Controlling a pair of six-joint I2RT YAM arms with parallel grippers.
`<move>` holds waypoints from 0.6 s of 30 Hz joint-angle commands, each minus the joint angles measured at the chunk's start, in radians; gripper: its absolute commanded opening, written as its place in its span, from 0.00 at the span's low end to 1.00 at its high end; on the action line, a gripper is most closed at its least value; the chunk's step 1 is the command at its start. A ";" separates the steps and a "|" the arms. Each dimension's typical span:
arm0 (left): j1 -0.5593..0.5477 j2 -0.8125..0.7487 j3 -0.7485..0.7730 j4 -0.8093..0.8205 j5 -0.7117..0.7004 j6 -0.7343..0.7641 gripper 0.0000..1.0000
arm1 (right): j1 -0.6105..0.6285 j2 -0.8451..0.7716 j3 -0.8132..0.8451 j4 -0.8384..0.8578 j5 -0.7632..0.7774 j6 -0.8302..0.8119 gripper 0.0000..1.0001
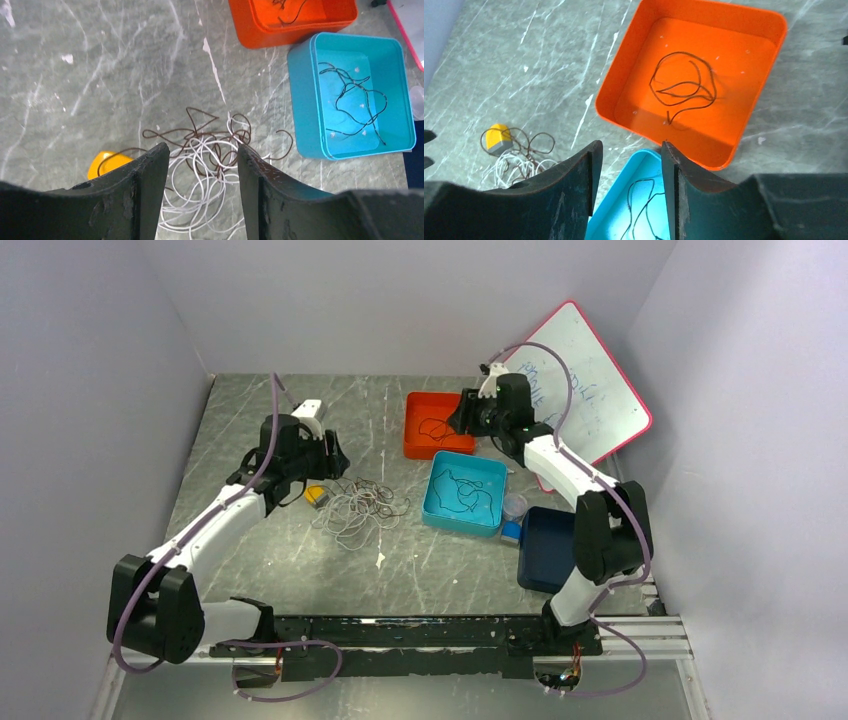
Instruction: Untangle the cables
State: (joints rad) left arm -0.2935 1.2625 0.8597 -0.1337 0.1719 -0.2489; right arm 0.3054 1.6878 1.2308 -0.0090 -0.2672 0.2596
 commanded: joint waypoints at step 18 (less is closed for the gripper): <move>-0.005 0.140 -0.139 0.108 0.074 -0.216 0.55 | 0.398 0.157 0.009 0.081 -0.044 0.210 0.48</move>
State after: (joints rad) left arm -0.2947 1.3903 0.7338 -0.0925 0.2146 -0.4393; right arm 0.6693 1.7760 1.1751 0.0704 -0.3290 0.4274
